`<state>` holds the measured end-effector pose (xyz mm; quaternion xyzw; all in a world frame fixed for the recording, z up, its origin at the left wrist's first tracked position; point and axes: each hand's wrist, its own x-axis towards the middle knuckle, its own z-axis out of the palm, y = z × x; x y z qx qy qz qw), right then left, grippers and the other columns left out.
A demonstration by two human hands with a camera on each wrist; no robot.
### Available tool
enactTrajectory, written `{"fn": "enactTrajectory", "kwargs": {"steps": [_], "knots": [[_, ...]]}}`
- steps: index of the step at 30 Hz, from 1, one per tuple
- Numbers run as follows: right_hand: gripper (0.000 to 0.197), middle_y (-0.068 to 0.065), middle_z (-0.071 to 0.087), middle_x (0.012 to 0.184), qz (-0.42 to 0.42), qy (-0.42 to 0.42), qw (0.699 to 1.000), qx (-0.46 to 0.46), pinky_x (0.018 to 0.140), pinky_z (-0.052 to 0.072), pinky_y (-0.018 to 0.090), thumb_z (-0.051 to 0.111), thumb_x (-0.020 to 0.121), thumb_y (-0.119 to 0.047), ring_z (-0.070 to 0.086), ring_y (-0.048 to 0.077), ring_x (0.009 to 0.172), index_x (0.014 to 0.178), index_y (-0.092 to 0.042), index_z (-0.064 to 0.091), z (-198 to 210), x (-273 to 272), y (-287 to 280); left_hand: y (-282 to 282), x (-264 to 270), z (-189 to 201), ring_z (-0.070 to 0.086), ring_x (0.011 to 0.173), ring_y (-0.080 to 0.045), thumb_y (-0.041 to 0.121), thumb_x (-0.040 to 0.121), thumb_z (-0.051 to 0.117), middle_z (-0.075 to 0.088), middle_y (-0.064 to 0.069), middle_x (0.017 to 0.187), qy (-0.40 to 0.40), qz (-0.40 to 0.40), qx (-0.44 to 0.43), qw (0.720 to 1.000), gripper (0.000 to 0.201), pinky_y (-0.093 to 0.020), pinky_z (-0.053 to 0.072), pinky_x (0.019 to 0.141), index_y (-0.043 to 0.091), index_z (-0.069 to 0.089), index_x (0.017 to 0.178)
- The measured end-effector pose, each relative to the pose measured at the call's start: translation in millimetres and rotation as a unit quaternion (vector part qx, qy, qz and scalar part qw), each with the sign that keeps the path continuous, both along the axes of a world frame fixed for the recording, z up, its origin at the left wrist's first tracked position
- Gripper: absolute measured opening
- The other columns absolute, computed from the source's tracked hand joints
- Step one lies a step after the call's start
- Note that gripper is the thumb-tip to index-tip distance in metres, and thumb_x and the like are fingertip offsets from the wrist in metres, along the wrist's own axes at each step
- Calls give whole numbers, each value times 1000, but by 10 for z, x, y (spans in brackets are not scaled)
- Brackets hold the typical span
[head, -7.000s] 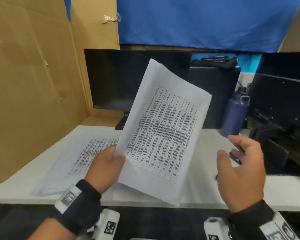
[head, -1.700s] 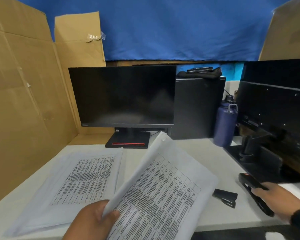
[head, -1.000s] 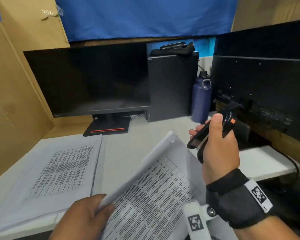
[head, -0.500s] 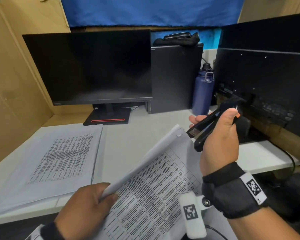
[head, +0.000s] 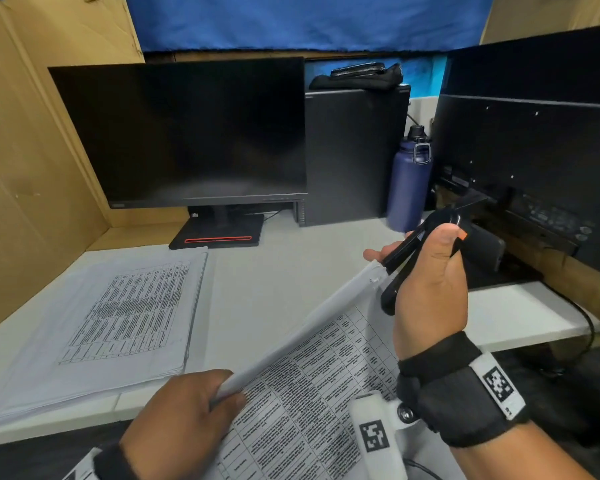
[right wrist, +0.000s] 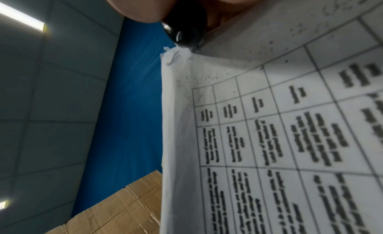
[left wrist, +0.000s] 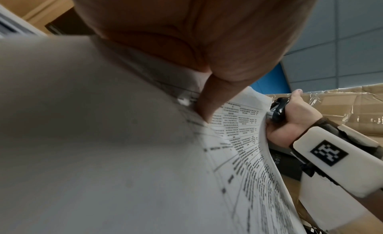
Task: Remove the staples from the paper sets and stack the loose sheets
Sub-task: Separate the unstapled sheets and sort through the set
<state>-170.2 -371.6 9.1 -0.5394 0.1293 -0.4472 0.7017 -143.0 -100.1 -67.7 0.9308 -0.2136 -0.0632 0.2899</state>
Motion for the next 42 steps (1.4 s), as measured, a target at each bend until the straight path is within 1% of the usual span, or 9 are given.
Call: {"fn": "enactTrajectory", "kwargs": {"steps": [14, 20, 23, 26, 30, 34, 38, 40, 42], "knots": [[72, -1, 57, 54, -22, 24, 997, -68, 44, 51, 24, 37, 80, -71, 58, 12, 43, 89, -2, 55, -36, -55, -88, -120, -164, 35, 60, 66, -4, 45, 97, 59, 66, 22, 80, -18, 6, 37, 999, 7, -19, 44, 61, 46, 56, 91], [73, -1, 63, 65, 33, 2, 999, -43, 60, 59, 30, 41, 80, -79, 68, 19, 62, 101, -11, 56, 68, 17, -252, -167, -164, 105, 58, 62, -7, 45, 96, 61, 64, 21, 79, -34, 30, 22, 999, 11, -22, 45, 61, 44, 54, 88], [21, 2, 65, 83, 28, 14, 1000, -3, 68, 57, 34, 54, 100, -39, 67, 20, 76, 108, -19, 52, 93, 53, -529, -114, 6, 125, 56, 52, -4, 37, 93, 69, 63, 16, 58, -14, 84, -31, 996, 23, -30, 47, 60, 38, 61, 72], [23, 11, 65, 93, 35, 166, 986, 9, 66, 50, 35, 57, 96, -11, 65, 23, 76, 119, -14, 52, -16, 73, -954, -109, 214, 181, 69, 59, -12, 25, 93, 73, 73, 7, 61, 40, 163, -120, 978, 22, -37, 57, 66, 21, 70, 72], [15, 17, 70, 95, 94, 411, 901, -106, 81, 52, 44, 66, 90, -17, 67, 32, 84, 104, -11, 63, -334, 103, -1379, -327, 457, 244, 78, 76, -29, 21, 97, 69, 81, -8, 80, 157, 221, -220, 937, 14, -46, 63, 78, 9, 74, 92], [16, 17, 70, 82, 70, 485, 851, -188, 70, 50, 37, 69, 88, -23, 67, 33, 78, 94, -8, 68, -553, 110, -1492, -685, 714, 161, 77, 90, -30, 18, 97, 64, 80, -11, 101, 200, 203, -196, 938, 24, -49, 63, 87, 7, 66, 118], [44, 17, 70, 77, 58, 512, 832, -206, 71, 51, 36, 61, 92, -51, 68, 31, 73, 86, -8, 69, -663, 138, -1545, -1054, 762, 220, 60, 120, -29, 25, 93, 68, 54, -6, 137, 213, 144, -88, 962, 87, -38, 56, 97, 16, 15, 161], [47, 16, 70, 77, 47, 511, 827, -231, 76, 52, 38, 58, 93, -53, 68, 32, 76, 84, -8, 69, -747, 171, -1596, -1145, 670, 220, 26, 151, -37, 50, 86, 67, 15, -8, 167, 129, 57, 88, 986, 106, -47, 35, 120, 33, -4, 163], [40, 14, 72, 91, 40, 511, 820, -253, 84, 52, 39, 63, 91, -48, 67, 34, 87, 95, -8, 70, -809, 197, -1638, -1180, 525, 121, -9, 159, -34, 67, 87, 53, -16, 0, 172, 39, -45, 246, 967, 99, -54, 10, 126, 44, -11, 160]]}}
